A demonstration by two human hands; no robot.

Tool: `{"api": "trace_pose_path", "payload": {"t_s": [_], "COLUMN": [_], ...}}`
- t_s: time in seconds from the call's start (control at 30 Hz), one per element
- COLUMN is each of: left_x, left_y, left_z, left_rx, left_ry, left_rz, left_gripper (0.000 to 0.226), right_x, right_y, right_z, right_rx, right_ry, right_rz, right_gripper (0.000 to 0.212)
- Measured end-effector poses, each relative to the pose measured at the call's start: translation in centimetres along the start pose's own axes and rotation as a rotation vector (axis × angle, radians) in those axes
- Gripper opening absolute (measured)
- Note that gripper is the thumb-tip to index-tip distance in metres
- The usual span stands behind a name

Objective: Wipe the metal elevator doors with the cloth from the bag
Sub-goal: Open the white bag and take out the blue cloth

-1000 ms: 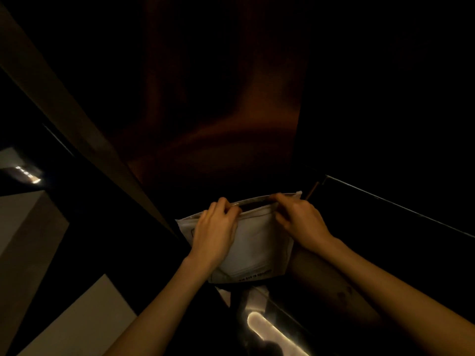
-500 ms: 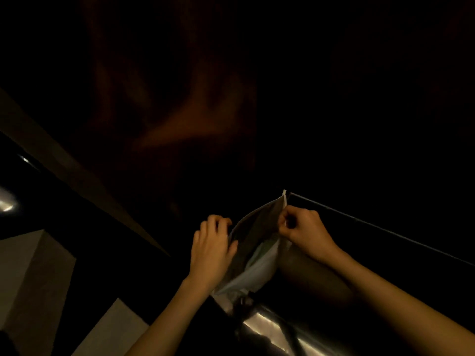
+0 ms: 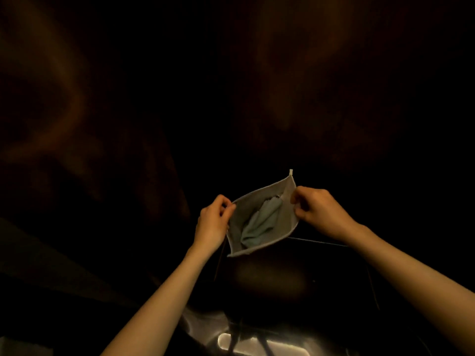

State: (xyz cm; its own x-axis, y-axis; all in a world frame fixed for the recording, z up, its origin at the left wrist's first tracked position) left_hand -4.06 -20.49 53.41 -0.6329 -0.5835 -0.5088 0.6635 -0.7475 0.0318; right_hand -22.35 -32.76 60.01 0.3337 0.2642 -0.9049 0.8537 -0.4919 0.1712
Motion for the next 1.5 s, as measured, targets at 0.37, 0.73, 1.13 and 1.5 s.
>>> {"api": "trace_pose_path", "payload": {"t_s": [0.37,0.73,1.13,1.5], "left_x": [-4.7,-1.5,3.8,4.2], "left_y": [-5.0,-15.6,-25.7,-27.6], "left_z": [21.6,25.6,27.7,28.1], "left_rx": [0.397,0.356,0.317,0.338], "left_ry": [0.028,-0.178,-0.286,-0.265], "left_rz": [-0.07,-0.23,-0.424,-0.526], "left_gripper": [0.017,0.013,0.014,0.013], "right_x": [-13.6,-7.3,4.1,2.1], "right_y": [-11.8,-21.0,-25.1,-27.0], "right_z": [-4.1,-11.3,-4.6,-0.2], "right_rx": [0.065,-0.491,0.245,0.467], "right_ry": [-0.517,-0.688,-0.27,-0.111], "right_rz": [0.165,-0.239,-0.773,-0.478], "right_gripper": [0.015,0.018,0.059,0.04]}}
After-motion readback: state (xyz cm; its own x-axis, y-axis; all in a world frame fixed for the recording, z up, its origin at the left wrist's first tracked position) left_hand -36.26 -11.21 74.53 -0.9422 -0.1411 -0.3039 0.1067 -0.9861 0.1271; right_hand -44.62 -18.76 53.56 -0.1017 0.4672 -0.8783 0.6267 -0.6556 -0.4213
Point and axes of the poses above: each hand's wrist, its own y-axis towards the middle knuckle, its own x-axis out of the palm, z = x × y, the point moved 10 cm from there along y, towards the middle knuckle, and after that the axes turned 6 degrees about -x, right-handed, at the moved point
